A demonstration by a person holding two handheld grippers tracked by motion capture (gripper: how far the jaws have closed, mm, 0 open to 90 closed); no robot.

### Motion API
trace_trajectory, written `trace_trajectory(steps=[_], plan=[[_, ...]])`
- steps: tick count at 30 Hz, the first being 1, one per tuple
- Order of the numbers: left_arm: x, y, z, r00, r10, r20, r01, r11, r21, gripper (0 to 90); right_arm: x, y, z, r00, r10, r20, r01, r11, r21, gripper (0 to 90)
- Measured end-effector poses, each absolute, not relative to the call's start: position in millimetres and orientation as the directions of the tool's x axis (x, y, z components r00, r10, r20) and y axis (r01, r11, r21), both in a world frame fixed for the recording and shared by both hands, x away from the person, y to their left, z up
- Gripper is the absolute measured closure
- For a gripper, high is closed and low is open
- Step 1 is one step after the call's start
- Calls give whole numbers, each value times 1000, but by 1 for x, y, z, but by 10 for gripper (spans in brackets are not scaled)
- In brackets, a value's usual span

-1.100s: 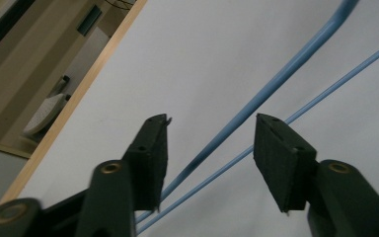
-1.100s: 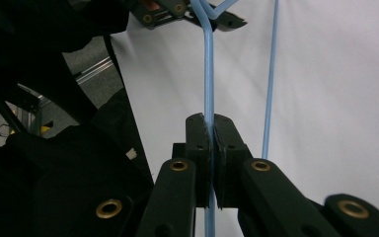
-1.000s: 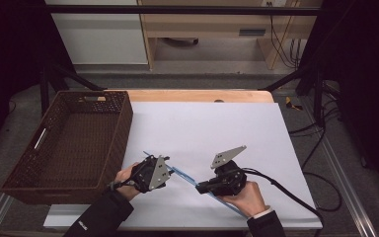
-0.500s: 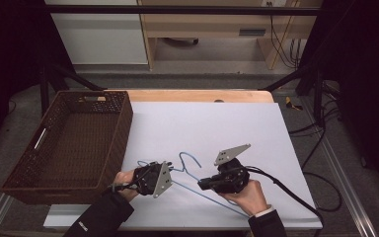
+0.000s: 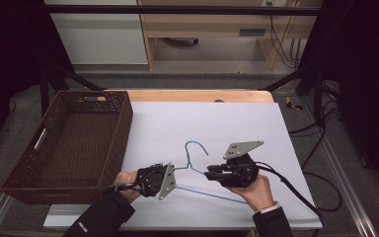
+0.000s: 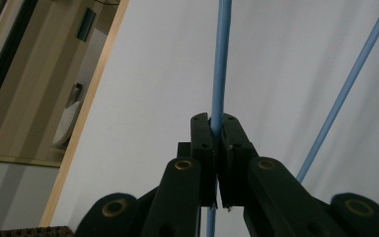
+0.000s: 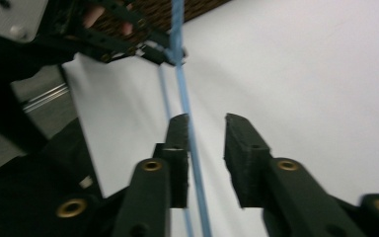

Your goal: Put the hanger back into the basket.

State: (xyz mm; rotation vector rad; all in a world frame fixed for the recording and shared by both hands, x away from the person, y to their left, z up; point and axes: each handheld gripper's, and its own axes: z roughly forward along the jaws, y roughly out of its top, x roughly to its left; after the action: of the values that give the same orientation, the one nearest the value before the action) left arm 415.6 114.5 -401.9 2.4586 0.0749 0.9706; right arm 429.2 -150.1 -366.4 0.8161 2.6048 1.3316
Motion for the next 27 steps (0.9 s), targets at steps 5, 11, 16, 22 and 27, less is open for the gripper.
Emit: trace_trajectory(steps=[5,11,16,22,27], plan=[[416,111,-397,746,283,602,-65,-870,488,864,423,-164,-356,-813,581,45,351,426,834,524],[424,111,-390,741,370,560,35,-854,518,864,418,-182,-356,-729,684,4,333,350,876,330],[430,112,-384,726,447,523,95,-818,567,864,413,-198,-357,-659,752,-1,320,282,905,204],[439,109,-373,674,515,529,164,-803,573,864,405,-217,-360,-599,801,8,292,209,933,118],[447,105,-358,637,568,521,224,-783,580,864,402,-227,-371,-545,839,14,318,191,929,70]])
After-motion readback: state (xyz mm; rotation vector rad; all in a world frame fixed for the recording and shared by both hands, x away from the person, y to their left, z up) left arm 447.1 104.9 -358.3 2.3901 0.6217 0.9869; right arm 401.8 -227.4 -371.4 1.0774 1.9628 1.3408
